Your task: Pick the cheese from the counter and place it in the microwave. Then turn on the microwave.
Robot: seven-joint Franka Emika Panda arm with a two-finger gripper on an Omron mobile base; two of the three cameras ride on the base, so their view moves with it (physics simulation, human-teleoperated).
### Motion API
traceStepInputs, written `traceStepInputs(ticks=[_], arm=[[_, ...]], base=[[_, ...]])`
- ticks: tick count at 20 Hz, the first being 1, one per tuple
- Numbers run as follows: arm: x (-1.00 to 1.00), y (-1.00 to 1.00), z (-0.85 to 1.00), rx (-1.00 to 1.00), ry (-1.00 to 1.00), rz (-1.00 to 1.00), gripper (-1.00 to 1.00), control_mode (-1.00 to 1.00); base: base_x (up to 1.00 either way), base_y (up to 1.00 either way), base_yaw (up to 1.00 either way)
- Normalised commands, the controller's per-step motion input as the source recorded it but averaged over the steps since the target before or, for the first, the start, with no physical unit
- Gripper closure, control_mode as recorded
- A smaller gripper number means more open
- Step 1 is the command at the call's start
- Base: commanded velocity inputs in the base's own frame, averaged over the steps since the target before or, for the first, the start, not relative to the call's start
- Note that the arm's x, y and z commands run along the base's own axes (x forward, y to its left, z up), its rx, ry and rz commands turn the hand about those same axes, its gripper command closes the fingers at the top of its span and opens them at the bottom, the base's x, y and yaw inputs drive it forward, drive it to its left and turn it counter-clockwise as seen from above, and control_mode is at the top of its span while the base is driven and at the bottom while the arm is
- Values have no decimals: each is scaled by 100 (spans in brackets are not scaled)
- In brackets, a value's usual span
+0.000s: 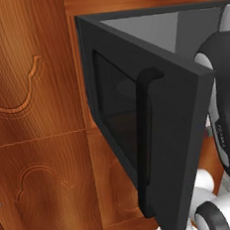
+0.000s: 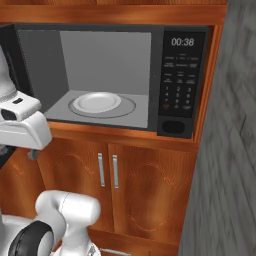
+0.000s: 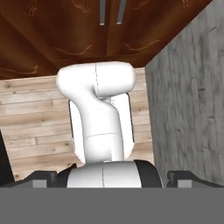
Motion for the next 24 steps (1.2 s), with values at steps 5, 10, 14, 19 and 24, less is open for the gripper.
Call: traceStepInputs(ticks=[5, 10, 14, 19, 24], arm=[[-1, 0, 4, 0, 2, 0, -100, 100], [0, 0, 0, 0, 0, 0, -100, 100], [0, 0, 0, 0, 0, 0, -100, 100], [0, 0, 0, 0, 0, 0, -100, 100], [0, 0, 0, 0, 0, 0, -100, 100]], base=[[-40, 0, 2], [-100, 0, 0], [-98, 8, 0], [-86, 40, 0], [-60, 92, 2]])
